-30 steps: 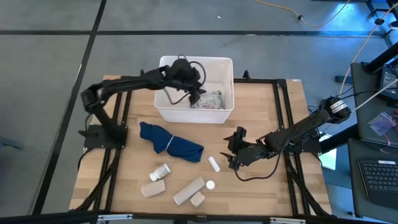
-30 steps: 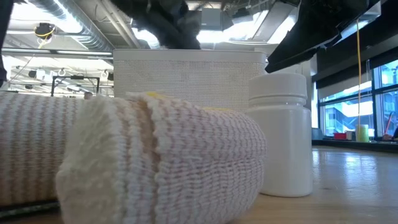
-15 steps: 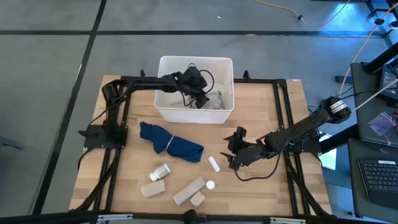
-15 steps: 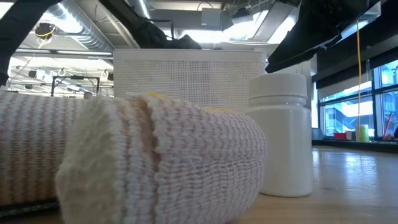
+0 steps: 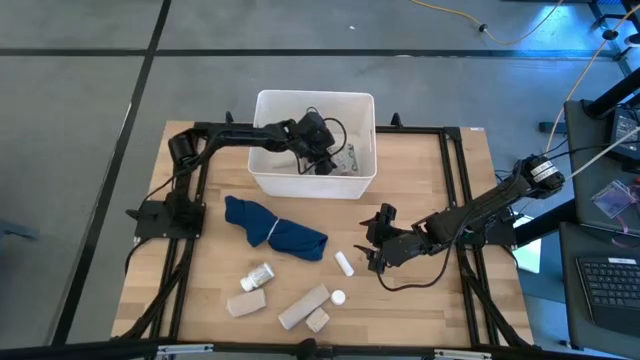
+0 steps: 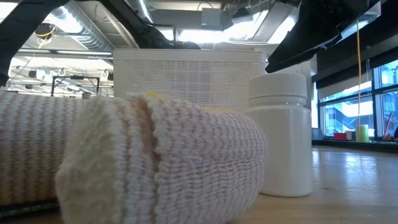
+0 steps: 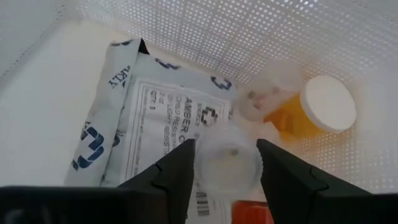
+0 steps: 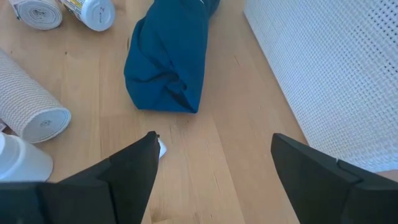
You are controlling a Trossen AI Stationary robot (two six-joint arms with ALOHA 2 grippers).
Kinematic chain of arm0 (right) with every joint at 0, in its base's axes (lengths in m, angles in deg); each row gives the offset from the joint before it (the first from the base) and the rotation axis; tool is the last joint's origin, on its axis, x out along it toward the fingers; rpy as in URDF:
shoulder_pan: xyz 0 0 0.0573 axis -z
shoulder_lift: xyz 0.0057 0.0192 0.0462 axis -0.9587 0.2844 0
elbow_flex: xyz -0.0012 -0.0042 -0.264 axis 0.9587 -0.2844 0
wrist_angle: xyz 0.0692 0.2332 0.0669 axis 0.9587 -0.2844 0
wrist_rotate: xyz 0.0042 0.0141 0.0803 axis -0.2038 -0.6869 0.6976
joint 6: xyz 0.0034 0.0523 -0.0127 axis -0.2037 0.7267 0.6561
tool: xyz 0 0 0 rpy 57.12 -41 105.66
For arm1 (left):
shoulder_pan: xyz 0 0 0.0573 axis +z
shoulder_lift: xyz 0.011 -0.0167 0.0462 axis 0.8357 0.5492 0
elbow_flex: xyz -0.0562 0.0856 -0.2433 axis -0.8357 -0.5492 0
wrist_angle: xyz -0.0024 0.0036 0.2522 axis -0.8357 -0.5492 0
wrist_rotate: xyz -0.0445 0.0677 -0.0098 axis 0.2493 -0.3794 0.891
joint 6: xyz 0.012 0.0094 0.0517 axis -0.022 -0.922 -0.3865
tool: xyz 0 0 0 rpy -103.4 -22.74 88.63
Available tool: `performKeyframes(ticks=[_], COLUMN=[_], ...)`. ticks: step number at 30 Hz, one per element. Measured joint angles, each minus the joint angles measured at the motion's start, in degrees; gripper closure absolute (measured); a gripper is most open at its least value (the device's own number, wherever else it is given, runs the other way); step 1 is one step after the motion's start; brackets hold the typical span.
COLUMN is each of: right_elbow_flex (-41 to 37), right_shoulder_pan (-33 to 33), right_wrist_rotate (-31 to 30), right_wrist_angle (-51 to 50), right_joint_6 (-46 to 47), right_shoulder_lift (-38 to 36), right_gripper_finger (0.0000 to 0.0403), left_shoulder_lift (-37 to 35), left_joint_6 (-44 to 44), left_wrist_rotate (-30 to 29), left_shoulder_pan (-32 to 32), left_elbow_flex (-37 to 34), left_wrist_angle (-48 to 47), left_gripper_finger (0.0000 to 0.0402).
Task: Pick & place medical supplies in basket/bin
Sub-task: Put the transparent pill bottle into the white bin, then put the white bandage into the white bin
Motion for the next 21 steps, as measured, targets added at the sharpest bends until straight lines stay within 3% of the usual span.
performKeyframes(ticks=[10,21], right_elbow_flex=[0.0,0.0], right_shoulder_pan=[0.0,-0.02], right_wrist_rotate=[0.0,0.52], right_wrist_angle=[1.18,5.82], right_joint_6=[2.47,6.42], right_shoulder_lift=[0.0,5.74], right_gripper_finger=[0.0095,0.0095], left_shoulder_lift=[-6.05,-26.13], left_joint_6=[-0.9,-9.26], left_wrist_rotate=[-0.28,-1.91], left_shoulder_pan=[0.02,-4.27], left_elbow_flex=[-0.04,-0.02], left_wrist_angle=[-0.13,-5.31], left_gripper_finger=[0.0226,0.0247])
